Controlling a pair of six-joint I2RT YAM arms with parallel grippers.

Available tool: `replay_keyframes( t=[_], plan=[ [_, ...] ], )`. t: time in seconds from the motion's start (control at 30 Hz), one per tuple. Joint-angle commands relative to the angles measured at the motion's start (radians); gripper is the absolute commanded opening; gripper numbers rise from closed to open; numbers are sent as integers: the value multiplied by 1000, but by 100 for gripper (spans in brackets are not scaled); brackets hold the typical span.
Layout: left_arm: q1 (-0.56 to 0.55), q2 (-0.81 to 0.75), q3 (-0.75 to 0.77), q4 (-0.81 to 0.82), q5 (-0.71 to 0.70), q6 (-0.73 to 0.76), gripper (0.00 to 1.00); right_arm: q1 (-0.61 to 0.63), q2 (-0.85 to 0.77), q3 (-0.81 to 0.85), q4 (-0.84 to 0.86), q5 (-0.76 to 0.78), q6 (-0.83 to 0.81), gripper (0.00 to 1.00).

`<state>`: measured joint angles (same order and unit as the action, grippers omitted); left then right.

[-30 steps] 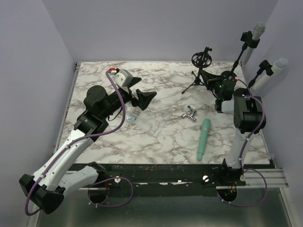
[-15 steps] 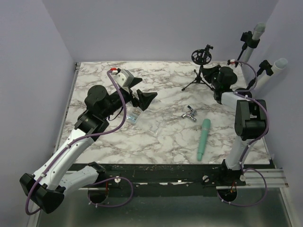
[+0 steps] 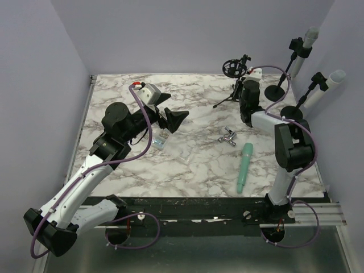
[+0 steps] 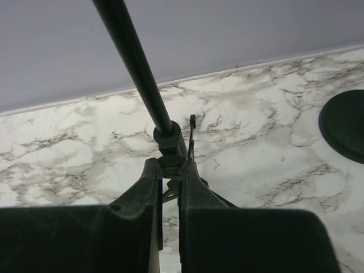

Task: Remove the microphone from the stand

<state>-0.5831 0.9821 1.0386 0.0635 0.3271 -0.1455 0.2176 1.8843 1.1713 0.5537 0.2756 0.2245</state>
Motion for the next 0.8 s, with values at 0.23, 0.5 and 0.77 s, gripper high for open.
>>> replay_keyframes(
  t=[0.23, 0.5, 0.77],
  plan=[
    [-4, -1, -3, 13, 4, 15, 98, 43, -51, -46, 86, 124, -194, 27],
    [-3, 0, -2, 12, 4, 15, 98, 2, -164, -168, 46, 86, 87, 43],
    [-4, -8, 0, 10, 10, 12, 98, -100, -188, -266, 18, -133, 419, 51]
  ],
)
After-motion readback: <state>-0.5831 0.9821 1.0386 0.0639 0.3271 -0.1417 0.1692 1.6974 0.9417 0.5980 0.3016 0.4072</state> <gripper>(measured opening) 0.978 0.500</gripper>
